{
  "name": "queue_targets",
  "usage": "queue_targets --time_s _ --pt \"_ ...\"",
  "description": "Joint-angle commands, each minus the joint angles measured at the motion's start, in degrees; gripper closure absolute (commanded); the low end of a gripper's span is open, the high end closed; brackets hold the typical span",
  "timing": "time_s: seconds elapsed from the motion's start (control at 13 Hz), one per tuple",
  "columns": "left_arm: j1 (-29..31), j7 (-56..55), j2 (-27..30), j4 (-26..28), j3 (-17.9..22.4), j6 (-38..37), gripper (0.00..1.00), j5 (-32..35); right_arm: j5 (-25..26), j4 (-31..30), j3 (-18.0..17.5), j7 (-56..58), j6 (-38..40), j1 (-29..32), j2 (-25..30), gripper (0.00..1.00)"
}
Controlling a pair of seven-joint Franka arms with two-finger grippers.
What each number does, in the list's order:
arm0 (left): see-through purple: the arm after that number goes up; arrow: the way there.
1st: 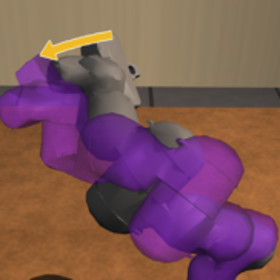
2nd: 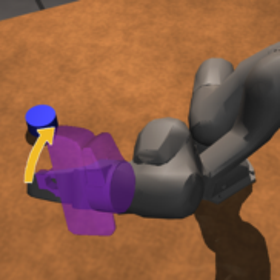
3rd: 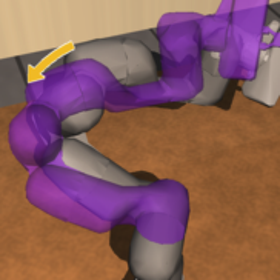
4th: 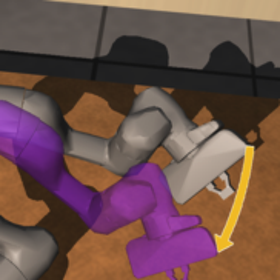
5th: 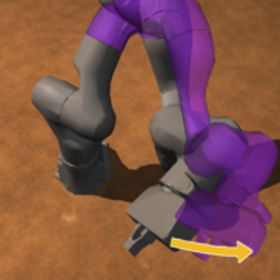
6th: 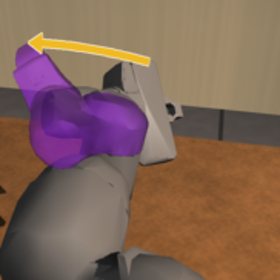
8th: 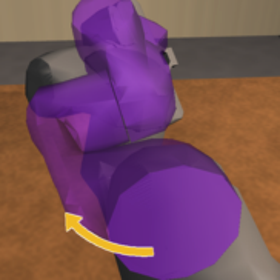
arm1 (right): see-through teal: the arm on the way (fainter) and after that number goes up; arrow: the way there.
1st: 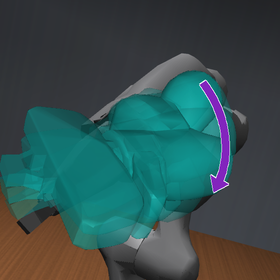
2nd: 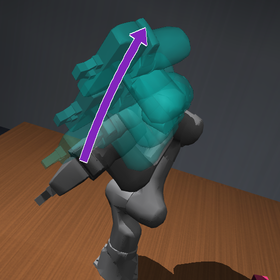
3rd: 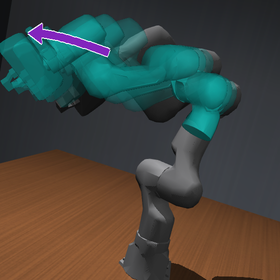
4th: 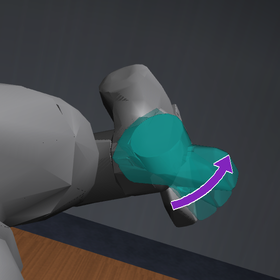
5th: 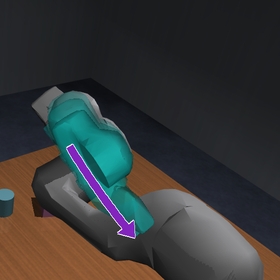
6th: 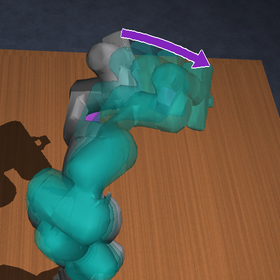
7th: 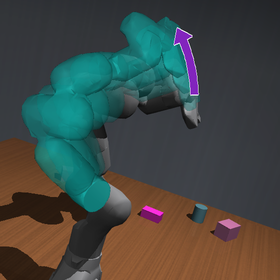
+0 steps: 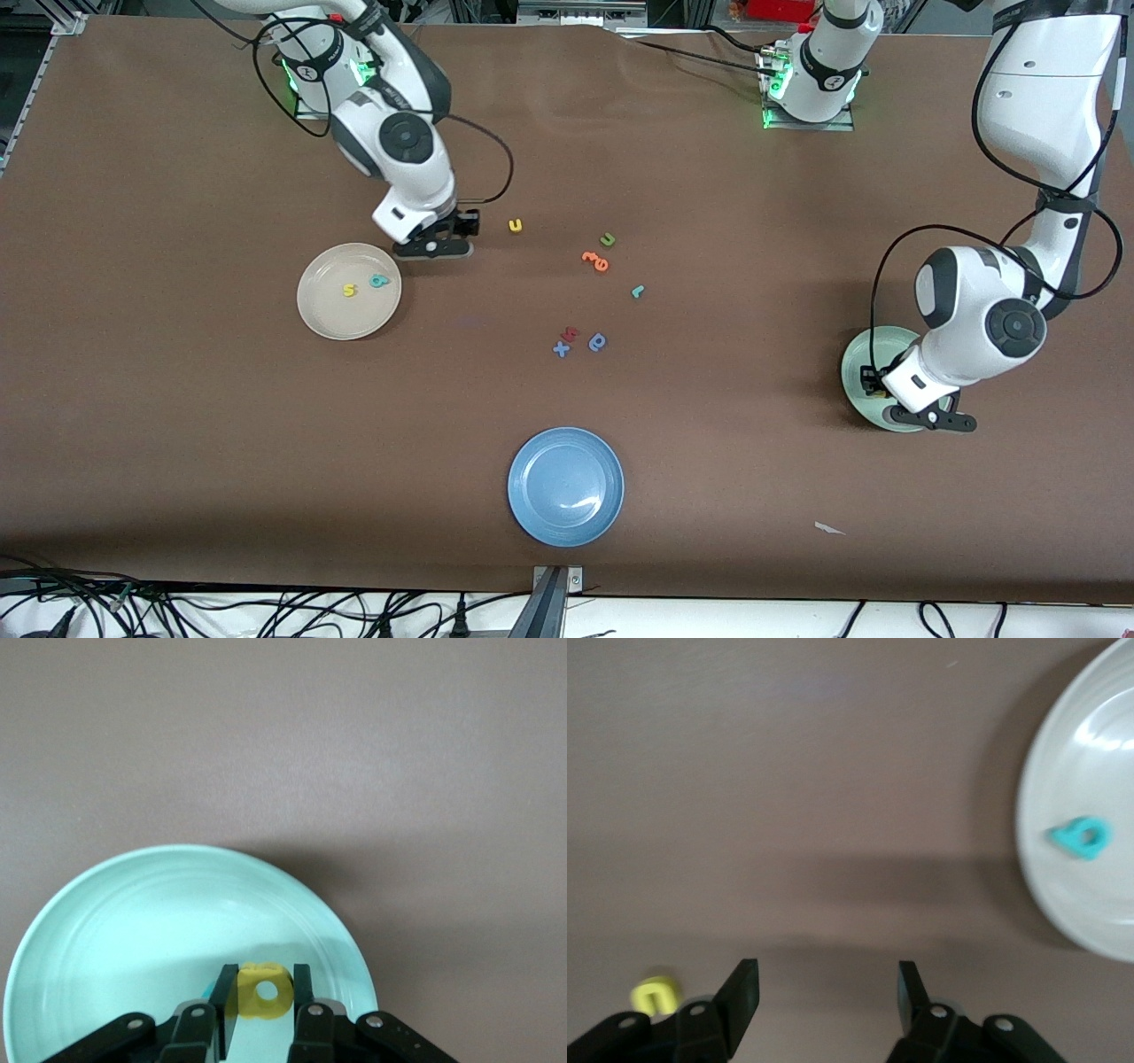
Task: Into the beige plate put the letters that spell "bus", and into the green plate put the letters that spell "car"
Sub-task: 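Drop the g on the white plate while the left gripper drops a on green plate, then grasp the yellow u with the right gripper while the left gripper reaches teal letter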
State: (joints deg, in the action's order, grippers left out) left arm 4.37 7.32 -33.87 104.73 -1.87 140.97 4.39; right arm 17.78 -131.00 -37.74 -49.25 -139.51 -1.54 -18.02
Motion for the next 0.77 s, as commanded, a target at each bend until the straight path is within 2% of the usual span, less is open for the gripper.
queue_targets --time_s 0.0,0.08,0.31,0.46,0.69 --pt "1.08 1.90 4.51 7.50 -0.59 5.01 0.33 0.97 -0.47 -0.40 -0.06 -7.59 -4.61 -5.82 -2.80 0.28" --pt "0.99 2.77 5.04 7.16 -0.59 4.32 0.00 0.97 -0.03 -0.22 0.03 -9.79 -5.76 -7.41 -3.94 0.28" --pt "0.91 2.61 7.49 4.96 -0.94 -2.01 0.00 0.88 1.98 0.04 0.29 -14.11 -9.11 -11.46 -6.75 0.28" --pt "-0.40 -0.44 9.08 5.13 -2.34 -6.04 0.00 -0.70 6.19 0.04 0.91 -15.96 -9.20 -11.47 -7.55 0.29" --pt "-1.03 -16.16 11.71 7.75 -12.07 -9.49 0.02 -0.18 8.67 0.13 1.35 -16.14 -9.37 -11.47 -8.96 0.29"
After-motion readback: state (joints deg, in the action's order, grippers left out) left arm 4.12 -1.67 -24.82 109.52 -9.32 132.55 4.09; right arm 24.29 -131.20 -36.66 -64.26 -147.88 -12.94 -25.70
